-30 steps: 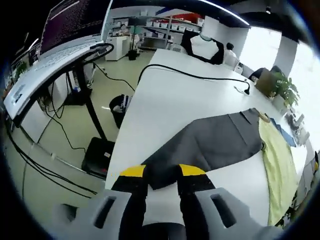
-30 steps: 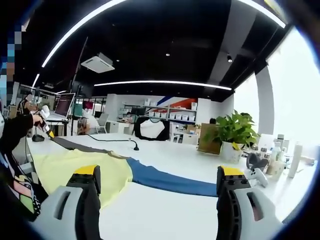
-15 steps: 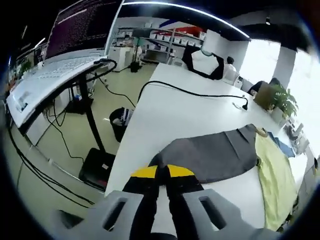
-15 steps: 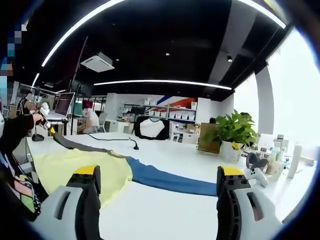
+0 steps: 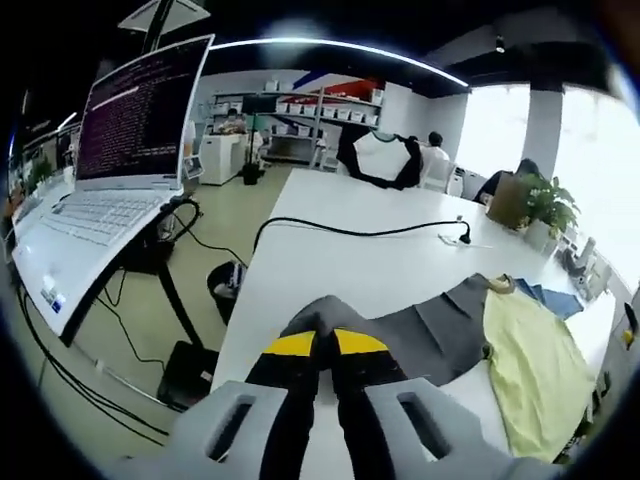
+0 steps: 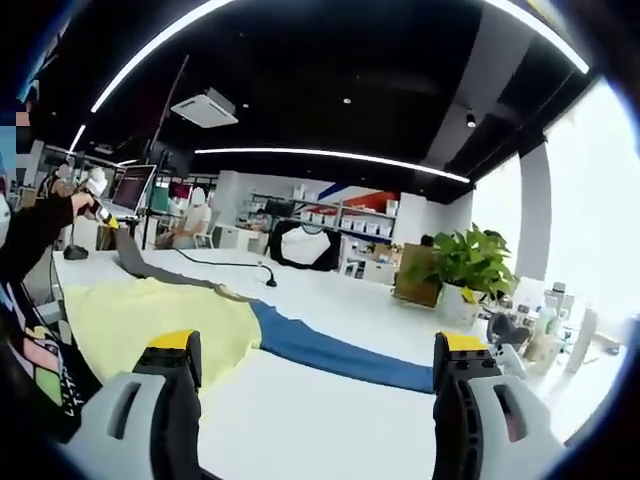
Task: Fold the garment on the visible template until the final outline fits inside the template.
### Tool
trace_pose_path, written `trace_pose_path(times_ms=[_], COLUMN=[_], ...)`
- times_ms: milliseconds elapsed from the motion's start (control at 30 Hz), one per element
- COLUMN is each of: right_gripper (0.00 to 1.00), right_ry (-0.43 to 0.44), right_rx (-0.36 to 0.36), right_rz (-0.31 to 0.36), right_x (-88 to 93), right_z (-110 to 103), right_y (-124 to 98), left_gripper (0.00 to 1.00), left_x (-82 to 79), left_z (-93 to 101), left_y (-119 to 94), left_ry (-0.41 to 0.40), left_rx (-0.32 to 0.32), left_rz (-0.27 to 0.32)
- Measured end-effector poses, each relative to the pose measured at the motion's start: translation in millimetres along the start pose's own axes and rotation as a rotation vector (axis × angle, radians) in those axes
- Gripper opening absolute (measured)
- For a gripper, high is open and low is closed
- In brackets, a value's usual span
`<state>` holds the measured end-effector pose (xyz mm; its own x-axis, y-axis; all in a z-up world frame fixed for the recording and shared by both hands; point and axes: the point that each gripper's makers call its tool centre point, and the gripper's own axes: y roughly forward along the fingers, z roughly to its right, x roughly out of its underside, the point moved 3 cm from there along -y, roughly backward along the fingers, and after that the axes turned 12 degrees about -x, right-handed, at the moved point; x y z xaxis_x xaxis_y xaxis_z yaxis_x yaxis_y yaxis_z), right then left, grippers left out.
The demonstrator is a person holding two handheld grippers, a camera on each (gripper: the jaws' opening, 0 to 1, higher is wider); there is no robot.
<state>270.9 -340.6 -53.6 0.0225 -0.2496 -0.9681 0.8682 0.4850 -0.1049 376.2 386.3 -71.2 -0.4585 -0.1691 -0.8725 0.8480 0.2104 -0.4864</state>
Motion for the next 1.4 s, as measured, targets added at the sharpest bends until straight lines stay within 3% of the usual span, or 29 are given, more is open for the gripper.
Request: trace_pose_path(times_ms=[300,367,633,833,933,1167,1300,1400], right_gripper=[0.99,0.99,0.99,0.99,0.99,0.99,0.99,0.99], right_ry=[-0.003,-0.001,0.018,0.042,0.015,0.009,0.035,0.040], right_rx=[0.020,0.018,0.006,-0.008,-0.019,-0.023,-0.011,-0.005], right_rz=[-0.016,-0.015,-0.015,-0.006,-0.037,-0.030,-0.037,-0.027], right_x=[1.9,2.0,5.3,3.8,5.2,0.9,3.6,1.5], right_z=[3,3,1,-1,-4,-8,-3,-2], right_y=[-2,-2,0,-1,-1,-2,-3,-6], left_gripper=[0.05,0.05,0.05,0.05,0.05,0.05,0.05,0.05], left_x=[-33.9,-46.6,-80.1,-96.3,-103.4,-120.2,-126.5,-129.4], left_z=[34.5,41.1,74.7,111.1,129.4,186.5,216.5,233.0], left_y=[-21,-25,-33,-38,-37,-44,-51,-54], left_ry=[0.047,0.028,0.016,0.045,0.090,0.155,0.224,0.224], left_rx=[0.040,0.050,0.088,0.142,0.148,0.259,0.298,0.319], left_rz=[0.121,0.170,0.264,0.297,0.302,0.354,0.391,0.395])
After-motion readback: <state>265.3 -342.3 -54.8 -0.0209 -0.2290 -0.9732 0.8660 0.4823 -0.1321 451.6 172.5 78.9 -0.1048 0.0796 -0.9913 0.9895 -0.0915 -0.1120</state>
